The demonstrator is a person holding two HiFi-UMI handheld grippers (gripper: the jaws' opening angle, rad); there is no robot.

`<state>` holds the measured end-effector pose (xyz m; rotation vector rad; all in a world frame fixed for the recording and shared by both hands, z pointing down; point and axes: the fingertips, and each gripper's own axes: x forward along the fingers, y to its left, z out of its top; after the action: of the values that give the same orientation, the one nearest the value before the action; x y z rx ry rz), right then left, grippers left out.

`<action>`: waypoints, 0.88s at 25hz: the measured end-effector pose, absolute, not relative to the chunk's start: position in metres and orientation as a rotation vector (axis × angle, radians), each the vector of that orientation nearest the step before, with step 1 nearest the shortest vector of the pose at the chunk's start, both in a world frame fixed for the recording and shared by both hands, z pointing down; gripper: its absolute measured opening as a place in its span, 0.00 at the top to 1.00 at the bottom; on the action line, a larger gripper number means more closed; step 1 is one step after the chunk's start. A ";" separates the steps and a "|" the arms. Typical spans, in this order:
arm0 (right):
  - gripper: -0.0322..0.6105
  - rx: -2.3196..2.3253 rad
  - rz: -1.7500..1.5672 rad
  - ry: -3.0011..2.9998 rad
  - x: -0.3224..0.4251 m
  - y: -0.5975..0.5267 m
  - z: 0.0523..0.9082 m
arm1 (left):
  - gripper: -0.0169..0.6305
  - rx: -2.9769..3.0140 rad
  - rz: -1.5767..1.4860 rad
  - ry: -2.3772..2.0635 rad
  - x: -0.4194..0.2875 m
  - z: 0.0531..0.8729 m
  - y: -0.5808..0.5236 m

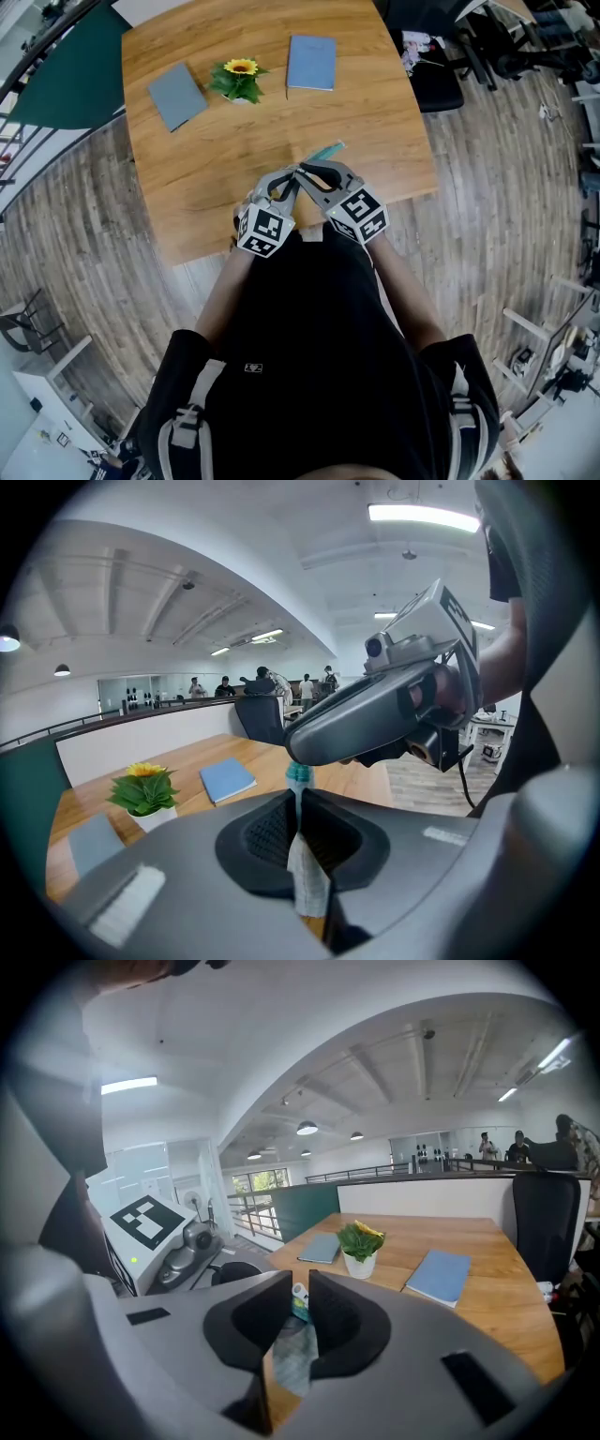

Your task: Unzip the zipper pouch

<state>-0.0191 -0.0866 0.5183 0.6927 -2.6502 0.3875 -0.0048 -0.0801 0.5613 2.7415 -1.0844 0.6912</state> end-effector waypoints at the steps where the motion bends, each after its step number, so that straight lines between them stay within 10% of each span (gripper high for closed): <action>1: 0.86 0.696 0.392 -2.654 -0.018 -0.086 0.518 | 0.96 2.743 0.692 -1.084 -0.004 0.561 -0.080; 22: 0.93 0.756 0.472 -2.659 -0.002 -0.091 0.523 | 0.96 2.752 0.718 -1.080 0.000 0.562 -0.078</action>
<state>-0.0018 -0.0915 0.5232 0.7562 -2.6586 0.4724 -0.0002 -0.0779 0.5622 2.7521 -1.0802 0.7180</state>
